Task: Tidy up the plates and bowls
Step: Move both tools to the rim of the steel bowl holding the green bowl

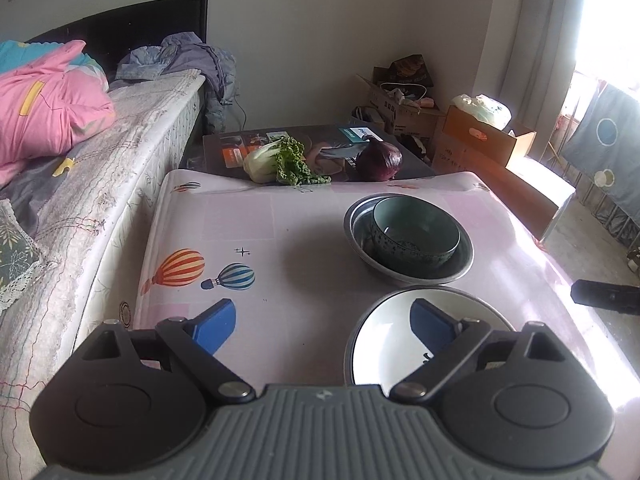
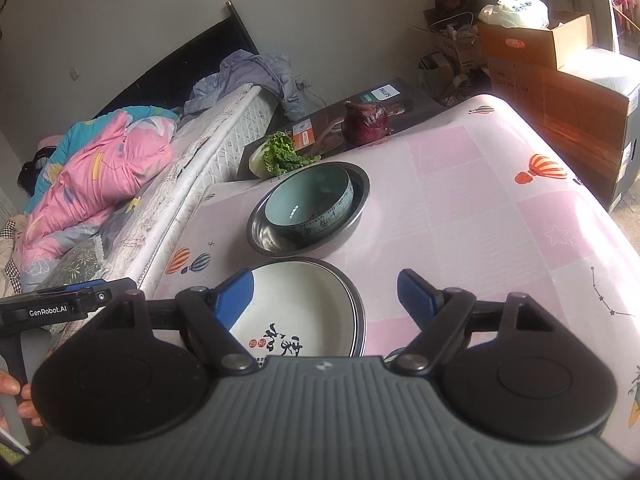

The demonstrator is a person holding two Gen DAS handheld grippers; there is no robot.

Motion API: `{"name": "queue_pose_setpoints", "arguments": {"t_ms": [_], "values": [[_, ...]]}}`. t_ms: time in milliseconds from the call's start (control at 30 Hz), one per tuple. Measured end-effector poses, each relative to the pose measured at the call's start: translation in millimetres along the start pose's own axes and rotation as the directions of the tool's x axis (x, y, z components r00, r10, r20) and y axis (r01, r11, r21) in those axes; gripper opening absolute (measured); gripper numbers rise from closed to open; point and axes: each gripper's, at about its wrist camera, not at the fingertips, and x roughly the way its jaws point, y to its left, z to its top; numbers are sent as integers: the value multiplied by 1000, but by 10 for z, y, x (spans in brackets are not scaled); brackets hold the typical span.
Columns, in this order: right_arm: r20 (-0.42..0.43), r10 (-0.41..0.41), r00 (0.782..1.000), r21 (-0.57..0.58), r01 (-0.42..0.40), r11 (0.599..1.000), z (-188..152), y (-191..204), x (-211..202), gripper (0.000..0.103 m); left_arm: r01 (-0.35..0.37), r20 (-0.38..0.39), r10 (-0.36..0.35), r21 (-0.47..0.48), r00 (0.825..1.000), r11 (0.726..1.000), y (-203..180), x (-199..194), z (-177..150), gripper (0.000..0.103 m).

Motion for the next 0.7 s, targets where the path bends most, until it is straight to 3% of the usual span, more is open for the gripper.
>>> {"name": "queue_pose_setpoints", "arguments": {"t_ms": [233,400,533,700], "values": [[-33,28,999,90,-25,996,419,-320,367,79,43,1,-43,-23,999,999,27,447,266,93],[-90,42,995,126,-30,992,629,-484,755,76,78,-42,-79,-24,996,997,-41,823,434,74],[-118,51,992,122,-36,992,775,-524,1099,67,65,-59,-67,-39,996,997,-55,1117,550,73],[-166,60,984,132,-38,990,874,-587,1512,56,79,-150,-87,-63,985,995,-58,1471,630,66]]}}
